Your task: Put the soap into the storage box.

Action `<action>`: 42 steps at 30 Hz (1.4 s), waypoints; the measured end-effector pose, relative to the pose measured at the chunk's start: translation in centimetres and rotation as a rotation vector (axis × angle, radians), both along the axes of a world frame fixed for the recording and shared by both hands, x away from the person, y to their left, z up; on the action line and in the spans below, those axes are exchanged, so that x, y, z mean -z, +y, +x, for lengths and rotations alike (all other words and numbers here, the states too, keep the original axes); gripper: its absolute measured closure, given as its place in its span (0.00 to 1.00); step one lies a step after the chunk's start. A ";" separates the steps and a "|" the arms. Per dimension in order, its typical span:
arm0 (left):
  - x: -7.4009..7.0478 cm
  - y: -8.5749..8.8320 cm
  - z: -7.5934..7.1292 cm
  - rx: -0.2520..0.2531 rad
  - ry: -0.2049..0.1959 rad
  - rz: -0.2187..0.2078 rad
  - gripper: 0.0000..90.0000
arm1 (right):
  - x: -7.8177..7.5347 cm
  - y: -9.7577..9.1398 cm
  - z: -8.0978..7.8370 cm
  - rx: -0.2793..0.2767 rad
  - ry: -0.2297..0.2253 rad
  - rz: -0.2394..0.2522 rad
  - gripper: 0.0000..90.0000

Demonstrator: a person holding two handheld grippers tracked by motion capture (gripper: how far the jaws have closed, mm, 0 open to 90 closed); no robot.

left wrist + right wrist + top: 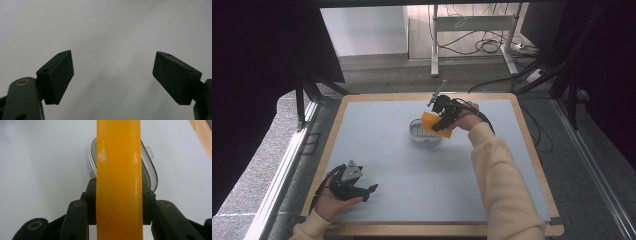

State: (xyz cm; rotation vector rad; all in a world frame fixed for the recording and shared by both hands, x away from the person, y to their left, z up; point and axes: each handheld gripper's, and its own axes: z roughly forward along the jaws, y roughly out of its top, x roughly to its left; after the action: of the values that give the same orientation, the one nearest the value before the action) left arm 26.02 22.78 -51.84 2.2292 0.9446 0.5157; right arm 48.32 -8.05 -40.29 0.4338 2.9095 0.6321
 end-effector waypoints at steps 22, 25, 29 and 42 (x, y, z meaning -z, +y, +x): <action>0.0 -0.1 0.1 0.006 0.003 -0.010 0.19 | 1.0 2.9 2.7 -0.093 0.015 -0.012 0.68; 0.0 -0.1 0.1 0.006 0.007 -0.011 0.19 | 1.2 3.0 3.0 -0.107 0.023 -0.020 0.68; 0.0 0.0 0.1 0.005 0.006 -0.012 0.19 | 1.5 3.1 3.4 -0.114 0.030 -0.035 0.68; 0.1 0.0 0.2 0.002 0.009 -0.015 0.19 | 2.9 3.8 4.4 -0.150 0.046 -0.056 0.68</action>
State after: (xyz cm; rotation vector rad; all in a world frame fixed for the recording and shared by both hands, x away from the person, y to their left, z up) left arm 26.17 22.81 -51.92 2.2209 0.9479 0.4964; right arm 52.68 -4.28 -43.23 0.2281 3.0166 0.5649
